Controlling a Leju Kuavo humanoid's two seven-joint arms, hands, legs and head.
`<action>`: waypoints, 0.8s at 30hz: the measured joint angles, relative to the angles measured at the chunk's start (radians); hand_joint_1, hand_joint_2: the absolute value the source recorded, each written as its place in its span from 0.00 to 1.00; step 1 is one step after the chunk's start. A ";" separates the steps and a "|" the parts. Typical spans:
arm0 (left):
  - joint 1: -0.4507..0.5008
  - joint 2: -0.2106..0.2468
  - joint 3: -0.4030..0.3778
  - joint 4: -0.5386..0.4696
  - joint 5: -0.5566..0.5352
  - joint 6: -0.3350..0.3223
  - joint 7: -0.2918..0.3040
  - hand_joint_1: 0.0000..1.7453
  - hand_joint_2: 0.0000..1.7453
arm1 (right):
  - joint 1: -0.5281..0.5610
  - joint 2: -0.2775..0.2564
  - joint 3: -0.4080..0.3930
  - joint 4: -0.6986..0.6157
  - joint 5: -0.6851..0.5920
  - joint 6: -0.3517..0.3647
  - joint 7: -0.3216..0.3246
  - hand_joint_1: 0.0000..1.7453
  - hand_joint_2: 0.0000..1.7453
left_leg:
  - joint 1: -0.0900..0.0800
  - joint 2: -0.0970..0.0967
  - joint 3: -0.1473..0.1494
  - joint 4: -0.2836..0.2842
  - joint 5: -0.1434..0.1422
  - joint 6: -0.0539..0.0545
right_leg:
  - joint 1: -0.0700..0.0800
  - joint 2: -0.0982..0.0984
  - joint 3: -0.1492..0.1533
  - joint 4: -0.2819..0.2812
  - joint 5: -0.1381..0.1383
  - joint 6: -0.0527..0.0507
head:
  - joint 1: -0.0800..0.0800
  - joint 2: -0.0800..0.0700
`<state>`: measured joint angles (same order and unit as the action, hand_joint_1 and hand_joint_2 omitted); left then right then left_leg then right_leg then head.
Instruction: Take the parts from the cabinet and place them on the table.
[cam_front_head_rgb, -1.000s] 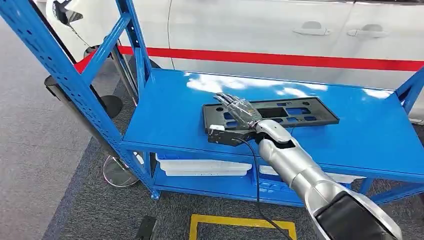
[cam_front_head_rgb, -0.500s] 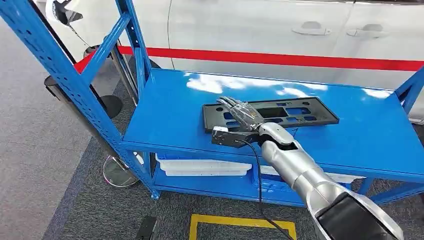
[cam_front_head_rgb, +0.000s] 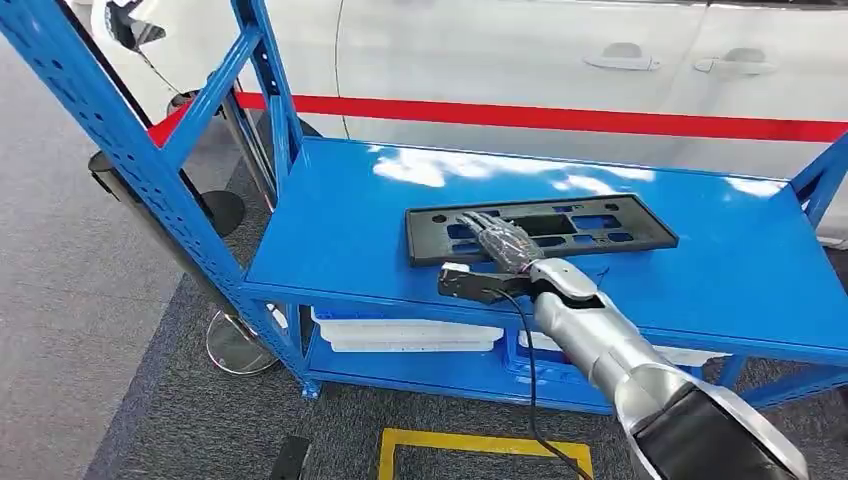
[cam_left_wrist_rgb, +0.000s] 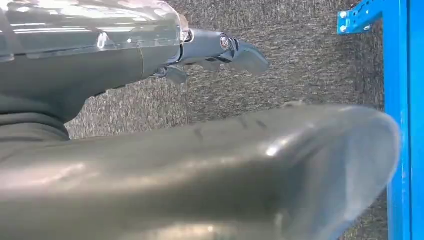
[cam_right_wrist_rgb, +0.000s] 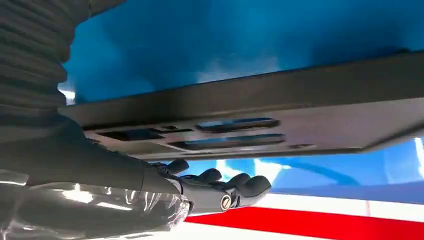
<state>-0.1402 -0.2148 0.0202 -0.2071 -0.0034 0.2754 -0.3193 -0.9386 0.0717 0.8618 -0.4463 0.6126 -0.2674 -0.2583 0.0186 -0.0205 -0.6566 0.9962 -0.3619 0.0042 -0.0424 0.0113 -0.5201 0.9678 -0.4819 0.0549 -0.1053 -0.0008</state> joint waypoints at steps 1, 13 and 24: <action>0.001 0.001 0.000 0.000 0.000 0.001 0.000 0.00 0.00 | -0.003 -0.001 0.000 0.011 -0.003 -0.003 0.000 0.00 1.00 | 0.000 0.000 0.000 0.000 0.000 0.000 | 0.000 0.000 0.000 0.000 0.000 0.000 | 0.000 0.000; 0.012 0.007 0.007 0.000 0.014 0.004 -0.008 0.00 0.00 | -0.022 -0.029 -0.003 0.059 -0.023 -0.004 -0.037 0.00 1.00 | 0.000 0.000 0.001 0.000 0.000 0.000 | 0.000 0.000 0.000 0.000 0.000 0.000 | 0.000 0.000; 0.019 0.007 0.009 0.000 0.014 0.008 -0.009 0.00 0.00 | -0.019 -0.041 -0.004 0.069 -0.045 -0.003 -0.069 1.00 1.00 | 0.000 0.000 0.001 0.000 0.000 0.000 | 0.000 0.000 0.000 0.000 0.000 0.000 | 0.000 0.000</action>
<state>-0.1216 -0.2075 0.0290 -0.2071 0.0103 0.2831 -0.3285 -0.9574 0.0309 0.8579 -0.3769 0.5681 -0.2705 -0.3269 0.0186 -0.0204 -0.6553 0.9963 -0.3619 0.0042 -0.0425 0.0114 -0.5202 0.9678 -0.4819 0.0549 -0.1053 -0.0007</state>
